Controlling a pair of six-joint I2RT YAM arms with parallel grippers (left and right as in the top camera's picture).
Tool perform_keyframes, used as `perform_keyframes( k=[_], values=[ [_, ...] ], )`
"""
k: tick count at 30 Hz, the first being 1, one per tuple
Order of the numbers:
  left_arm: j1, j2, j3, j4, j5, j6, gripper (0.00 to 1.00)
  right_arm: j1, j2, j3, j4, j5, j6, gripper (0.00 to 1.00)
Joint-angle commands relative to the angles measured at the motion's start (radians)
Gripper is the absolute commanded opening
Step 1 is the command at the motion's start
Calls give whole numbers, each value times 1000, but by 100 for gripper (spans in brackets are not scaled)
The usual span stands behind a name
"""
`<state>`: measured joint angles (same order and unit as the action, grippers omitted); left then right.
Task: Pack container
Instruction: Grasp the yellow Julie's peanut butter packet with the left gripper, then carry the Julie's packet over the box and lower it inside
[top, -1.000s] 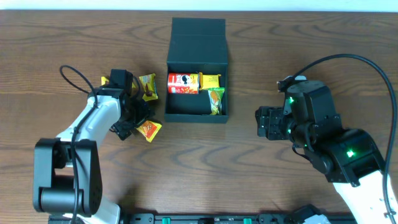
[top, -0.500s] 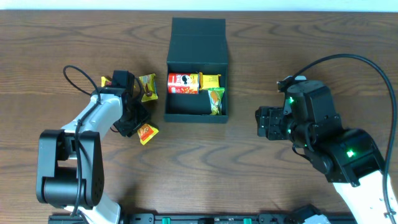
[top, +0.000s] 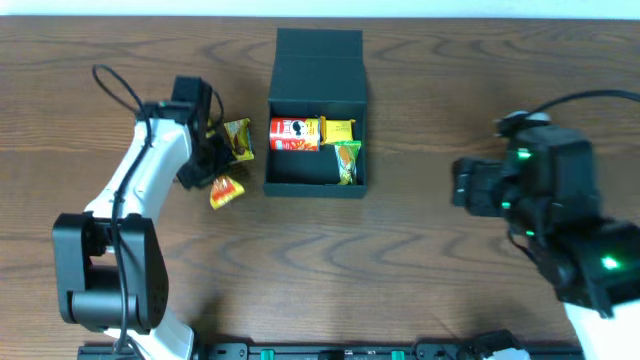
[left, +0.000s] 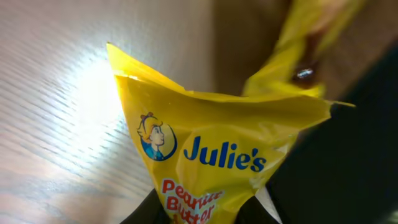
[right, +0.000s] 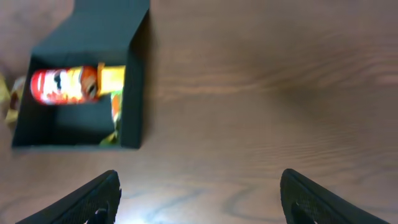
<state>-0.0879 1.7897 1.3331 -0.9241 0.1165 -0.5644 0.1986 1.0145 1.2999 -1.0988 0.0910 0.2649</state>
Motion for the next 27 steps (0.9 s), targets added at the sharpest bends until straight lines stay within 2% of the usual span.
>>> perform_keyframes(
  k=[1, 7, 14, 17, 21, 27],
  values=[
    [-56, -21, 81, -21, -78, 72, 23, -76, -47, 23, -18, -45, -81, 83],
    [-237, -51, 127, 49, -102, 70, 29, -153, -82, 23, -69, -55, -106, 83],
    [-424, -45, 127, 222, -178, 63, 24, -153, -81, 23, -103, -74, -106, 83],
    [-438, -44, 127, 229, -176, 63, 23, -153, -80, 23, -113, -78, -106, 83],
    [-436, -44, 127, 198, -177, 63, 28, -153, -80, 23, -117, -81, -106, 83],
    [-436, -45, 127, 161, -179, 65, 28, -153, -79, 21, -118, -108, -106, 83]
  ],
)
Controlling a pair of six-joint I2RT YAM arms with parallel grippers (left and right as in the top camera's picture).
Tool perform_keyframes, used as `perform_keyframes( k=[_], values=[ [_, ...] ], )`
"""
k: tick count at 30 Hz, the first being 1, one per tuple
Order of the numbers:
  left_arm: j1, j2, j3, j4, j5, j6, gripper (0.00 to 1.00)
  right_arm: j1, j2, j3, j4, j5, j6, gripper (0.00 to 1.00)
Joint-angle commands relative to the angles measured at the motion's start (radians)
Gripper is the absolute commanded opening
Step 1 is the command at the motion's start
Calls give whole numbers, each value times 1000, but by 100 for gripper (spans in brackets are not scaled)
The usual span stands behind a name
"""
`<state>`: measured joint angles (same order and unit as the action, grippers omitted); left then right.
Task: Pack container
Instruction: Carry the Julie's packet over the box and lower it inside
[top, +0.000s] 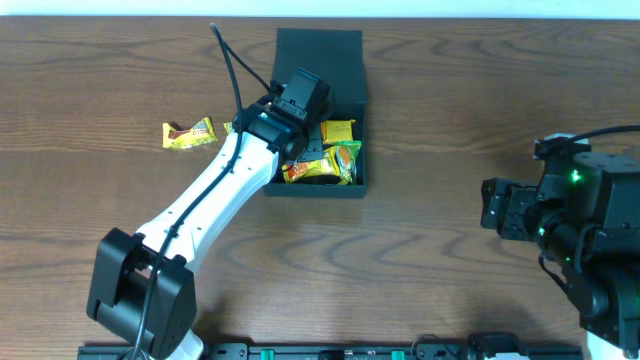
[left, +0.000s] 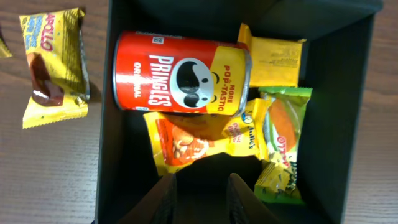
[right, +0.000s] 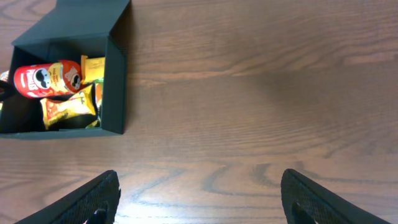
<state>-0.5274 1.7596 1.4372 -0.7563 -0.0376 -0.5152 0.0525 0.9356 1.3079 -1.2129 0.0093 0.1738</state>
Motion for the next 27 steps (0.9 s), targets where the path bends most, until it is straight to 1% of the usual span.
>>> perform_keyframes(
  k=[1, 4, 6, 7, 8, 9, 10, 12, 17, 21, 23, 25, 27],
  values=[
    [3, -15, 24, -10, -23, 23, 28, -7, 6, 13, -4, -37, -15, 83],
    [3, -15, 33, -39, -24, 64, 30, -7, 25, 13, -10, -74, -14, 82],
    [3, -15, 33, -54, -24, 80, 36, -7, 48, 13, -14, -111, -14, 82],
    [3, -15, 33, -56, -23, 93, 40, -7, 61, 13, -15, -117, -14, 81],
    [3, -15, 33, -55, -22, 109, 43, -7, 76, 13, -14, -121, -12, 80],
    [3, -15, 33, -54, -22, 131, 43, -7, 91, 13, -11, -123, -10, 80],
    [2, -15, 33, -51, -22, 176, 43, -7, 108, 13, -7, -127, -10, 79],
    [2, -15, 33, -51, -18, 306, 44, -7, 145, 13, 9, -150, -10, 77],
    [2, -14, 32, -49, -3, 527, 45, -7, 172, 13, 35, -183, -10, 75],
    [2, -14, 30, -65, 161, 706, 45, -7, 171, 13, 35, -183, -11, 75],
    [2, -14, 29, -66, 225, 793, 50, -7, 171, 13, 36, -183, -10, 76],
    [2, -14, 27, -67, 226, 853, 54, -7, 171, 13, 35, -183, -11, 76],
    [4, -14, 18, -66, 225, 893, 63, -7, 171, 13, 35, -182, -11, 77]
  ],
)
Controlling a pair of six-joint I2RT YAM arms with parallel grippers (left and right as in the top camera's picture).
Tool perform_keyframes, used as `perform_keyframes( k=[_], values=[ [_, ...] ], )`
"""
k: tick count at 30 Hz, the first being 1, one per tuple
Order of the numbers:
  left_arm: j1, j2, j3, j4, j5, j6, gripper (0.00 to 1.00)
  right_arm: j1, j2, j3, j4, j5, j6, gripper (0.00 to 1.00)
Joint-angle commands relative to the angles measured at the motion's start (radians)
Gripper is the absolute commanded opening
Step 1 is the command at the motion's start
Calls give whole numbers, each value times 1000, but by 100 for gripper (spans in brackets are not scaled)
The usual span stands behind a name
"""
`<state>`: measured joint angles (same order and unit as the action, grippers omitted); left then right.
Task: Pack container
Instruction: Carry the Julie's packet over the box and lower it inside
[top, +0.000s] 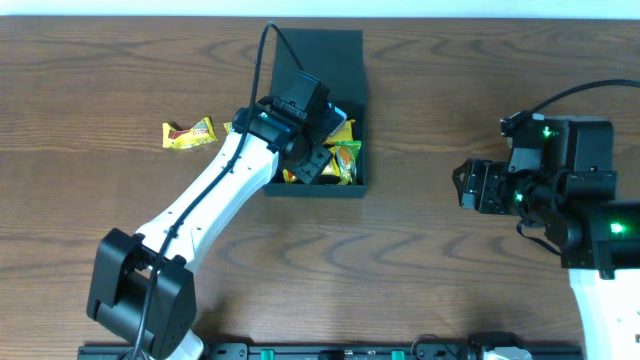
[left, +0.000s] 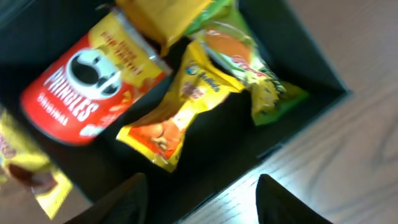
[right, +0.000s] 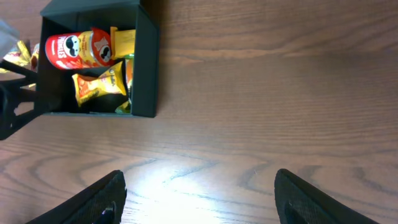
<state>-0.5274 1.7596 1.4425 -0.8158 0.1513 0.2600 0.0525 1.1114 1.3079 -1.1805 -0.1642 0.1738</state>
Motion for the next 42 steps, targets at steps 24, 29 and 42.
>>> perform_keyframes(
  k=[24, 29, 42],
  values=[
    [4, -14, 6, -13, 21, 51, 72, -6, -5, 13, 46, -2, -48, 76],
    [11, -12, 6, 31, 17, 142, 72, -6, -5, 13, 35, -1, -48, 76],
    [84, 132, 6, 201, 10, 160, 82, -6, -5, 13, 29, 0, -79, 77]
  ],
)
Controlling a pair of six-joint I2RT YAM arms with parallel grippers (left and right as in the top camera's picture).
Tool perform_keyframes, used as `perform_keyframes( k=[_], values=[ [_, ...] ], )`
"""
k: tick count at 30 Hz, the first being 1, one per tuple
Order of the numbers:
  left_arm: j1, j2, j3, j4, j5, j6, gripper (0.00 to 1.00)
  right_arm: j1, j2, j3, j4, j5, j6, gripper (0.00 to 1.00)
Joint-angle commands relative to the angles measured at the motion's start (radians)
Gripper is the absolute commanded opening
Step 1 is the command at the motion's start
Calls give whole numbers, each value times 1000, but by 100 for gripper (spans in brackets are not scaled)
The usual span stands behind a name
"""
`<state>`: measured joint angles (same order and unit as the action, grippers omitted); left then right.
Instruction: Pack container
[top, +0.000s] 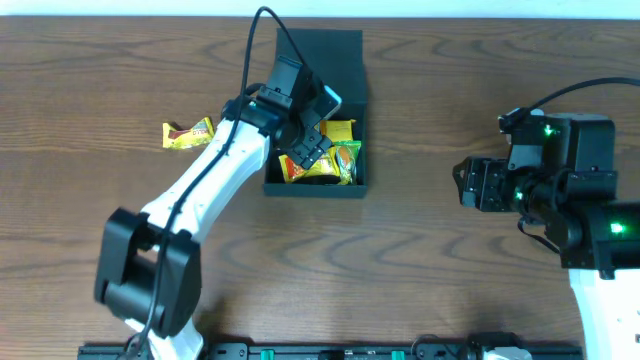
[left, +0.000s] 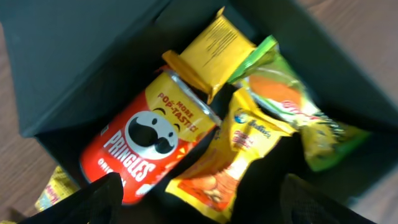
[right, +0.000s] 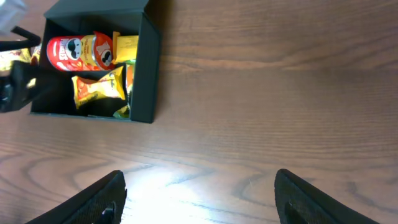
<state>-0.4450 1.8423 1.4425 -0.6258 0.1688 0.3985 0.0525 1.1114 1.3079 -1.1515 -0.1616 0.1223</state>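
Note:
The black box (top: 315, 190) stands open, its lid (top: 320, 48) folded back. Inside lie a red Pringles can (left: 149, 146), a yellow Julie's packet (left: 230, 155), a green packet (left: 292, 106) and a yellow wafer pack (left: 214, 46). My left gripper (left: 205, 208) hovers open over the box's contents with nothing between its fingers. Another yellow pack (left: 53, 186) lies outside the box's left wall. A yellow-brown snack (top: 188, 132) lies farther left on the table. My right gripper (right: 196, 199) is open over bare wood, far right of the box.
The wooden table (top: 430, 290) carries only the box and the two loose snacks. My left arm (top: 215, 175) crosses from the front left up to the box. The right arm's body (top: 560, 190) stands at the right side.
My left gripper has shifted from the box's front part toward its back left and turned; it is still open. The box's contents and the right arm are unchanged.
At first my left gripper was shut on the Julie's packet on the table left of the box. Then the packet lay inside the box below the can, free of the gripper. After that the gripper stood open over the box, and it remains there.

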Motion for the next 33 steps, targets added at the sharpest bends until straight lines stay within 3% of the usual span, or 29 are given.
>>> perform_keyframes(
  k=[1, 14, 19, 33],
  values=[
    [-1, 62, 6, 17, 2, 29, 82, -6, -5, 13, 0, 0, -28, 77],
    [-9, 132, 6, 55, 50, 24, 82, -6, -5, 13, 0, 0, -35, 77],
    [-10, 132, 6, 47, 168, 24, 80, -6, -5, 13, -1, 0, -46, 77],
    [-5, 203, 6, 58, 172, 24, 75, -6, -5, 13, 0, 0, -45, 77]
  ],
)
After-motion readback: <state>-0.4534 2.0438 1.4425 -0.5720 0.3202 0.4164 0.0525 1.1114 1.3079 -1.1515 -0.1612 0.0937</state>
